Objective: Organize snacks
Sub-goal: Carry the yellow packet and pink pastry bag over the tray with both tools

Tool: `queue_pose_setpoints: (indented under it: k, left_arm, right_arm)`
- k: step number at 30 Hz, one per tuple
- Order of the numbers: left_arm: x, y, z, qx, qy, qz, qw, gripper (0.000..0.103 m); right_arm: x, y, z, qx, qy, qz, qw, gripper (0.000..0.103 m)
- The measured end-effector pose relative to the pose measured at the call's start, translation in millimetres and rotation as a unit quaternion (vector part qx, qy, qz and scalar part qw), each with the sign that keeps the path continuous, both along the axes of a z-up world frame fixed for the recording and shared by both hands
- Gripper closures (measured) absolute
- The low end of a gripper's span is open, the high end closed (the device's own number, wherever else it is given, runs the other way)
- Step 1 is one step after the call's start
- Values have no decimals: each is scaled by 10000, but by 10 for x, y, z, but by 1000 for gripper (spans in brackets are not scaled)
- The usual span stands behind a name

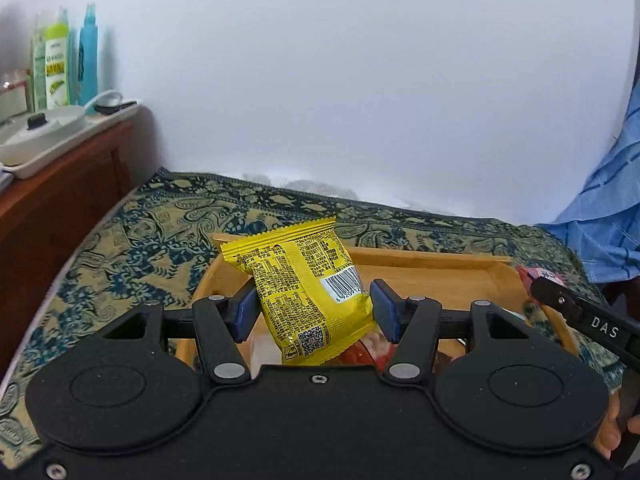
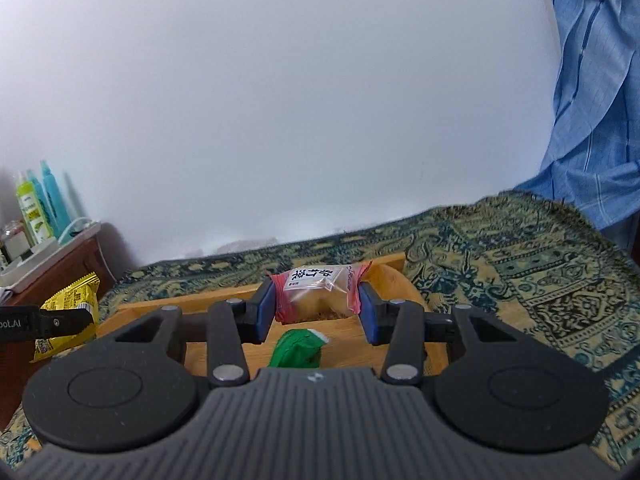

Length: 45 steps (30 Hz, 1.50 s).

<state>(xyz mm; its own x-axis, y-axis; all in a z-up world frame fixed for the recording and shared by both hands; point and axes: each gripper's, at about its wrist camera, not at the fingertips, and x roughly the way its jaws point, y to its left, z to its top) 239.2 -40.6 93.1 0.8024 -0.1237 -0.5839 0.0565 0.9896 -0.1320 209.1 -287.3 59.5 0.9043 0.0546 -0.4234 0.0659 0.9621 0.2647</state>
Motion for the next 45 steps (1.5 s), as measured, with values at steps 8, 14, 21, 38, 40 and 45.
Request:
queue_pose_setpoints:
  k: [8, 14, 21, 38, 40, 45]
  left_arm:
    - [392, -103, -277, 105, 168, 28, 9998, 47]
    - [521, -169, -442, 210, 287, 83, 9993, 47]
    - [602, -153, -580, 183, 504, 179, 9984, 47]
    - [625, -162, -686, 135, 638, 239, 9976, 47]
    - [629, -163, -695, 121, 651, 254, 9975, 47]
    - [629, -185, -712, 204, 625, 249, 9975, 47]
  right_arm:
    - [338, -42, -174, 17, 345, 83, 9994, 56]
    - [448, 32, -257, -139, 511, 247, 9983, 56]
    - [502, 32, -273, -88, 592, 286, 9978, 55]
    - [551, 10, -328, 18, 767, 309, 9966, 54]
    - [557, -3, -333, 69, 788, 310, 9964, 54]
    - [574, -9, -343, 123, 841, 331, 9958, 54]
